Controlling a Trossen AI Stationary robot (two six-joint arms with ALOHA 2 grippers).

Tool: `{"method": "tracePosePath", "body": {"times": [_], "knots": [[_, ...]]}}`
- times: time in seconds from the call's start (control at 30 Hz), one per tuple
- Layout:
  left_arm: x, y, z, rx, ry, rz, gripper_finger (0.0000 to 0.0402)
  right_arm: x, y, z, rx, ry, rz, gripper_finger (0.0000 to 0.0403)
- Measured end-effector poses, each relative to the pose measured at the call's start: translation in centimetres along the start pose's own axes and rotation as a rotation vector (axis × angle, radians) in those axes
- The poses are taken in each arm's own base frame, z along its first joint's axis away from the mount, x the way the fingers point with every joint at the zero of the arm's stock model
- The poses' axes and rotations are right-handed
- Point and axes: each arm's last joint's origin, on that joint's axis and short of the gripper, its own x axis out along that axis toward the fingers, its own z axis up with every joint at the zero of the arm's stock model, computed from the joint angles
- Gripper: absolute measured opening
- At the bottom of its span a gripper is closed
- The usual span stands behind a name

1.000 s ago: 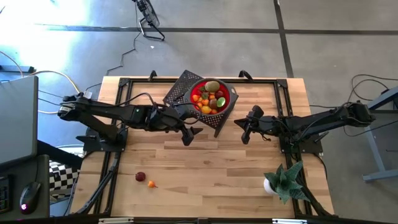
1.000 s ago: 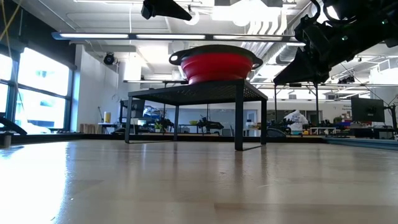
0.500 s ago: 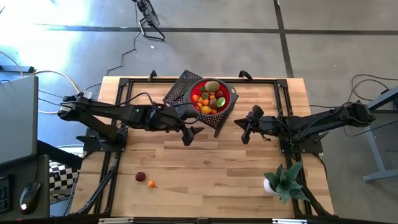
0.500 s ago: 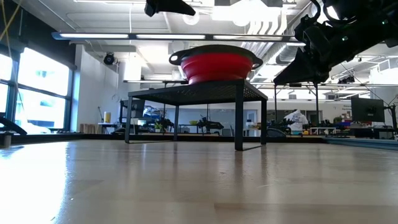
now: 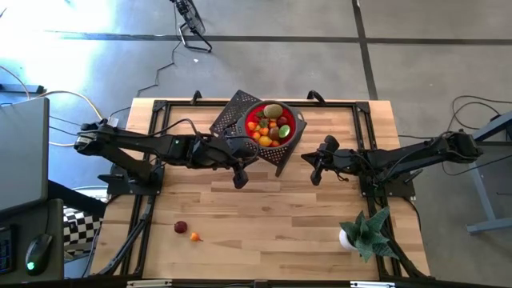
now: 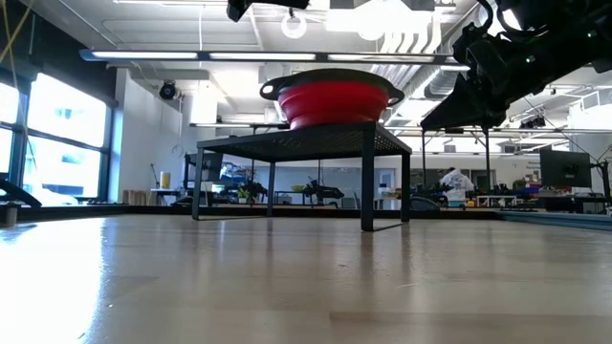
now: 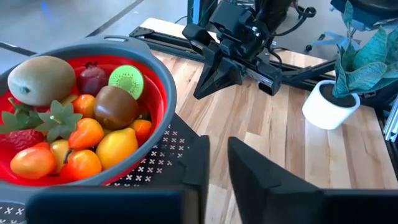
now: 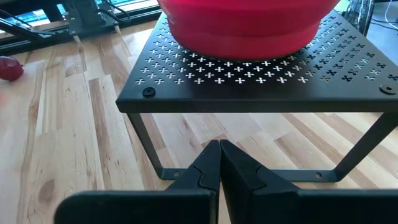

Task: Pick & Place Fruit
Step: Put the pomegranate into the strainer bowl on the shelf

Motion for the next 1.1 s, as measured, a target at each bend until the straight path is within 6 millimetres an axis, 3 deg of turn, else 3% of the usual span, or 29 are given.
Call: {"method": "tracePosePath", "body": {"times": [0.23, 0.5, 0.63, 0.97, 1.1], "knots": [[0.0, 0.0, 0.0, 0.000, -0.003, -0.001, 0.0017, 0.0, 0.0, 0.0, 0.001, 0.000, 0.000, 0.0002], [0.6, -0.1, -0.4, 0.047, 0.018, 0.003, 0.0030, 0.0, 0.0, 0.0, 0.002, 0.000, 0.000, 0.0002], [1.3, -0.3, -0.7, 0.052, 0.031, 0.006, 0.0085, 0.0, 0.0, 0.0, 0.001, 0.002, -0.001, 0.0002], [2.0, -0.5, -1.0, 0.054, 0.039, 0.008, 0.0271, 0.0, 0.0, -0.1, 0.001, 0.005, -0.001, 0.0002], [2.1, -0.5, -1.0, 0.056, 0.041, 0.008, 0.0313, 0.0, 0.0, -0.1, 0.000, 0.005, -0.001, 0.0002]]}}
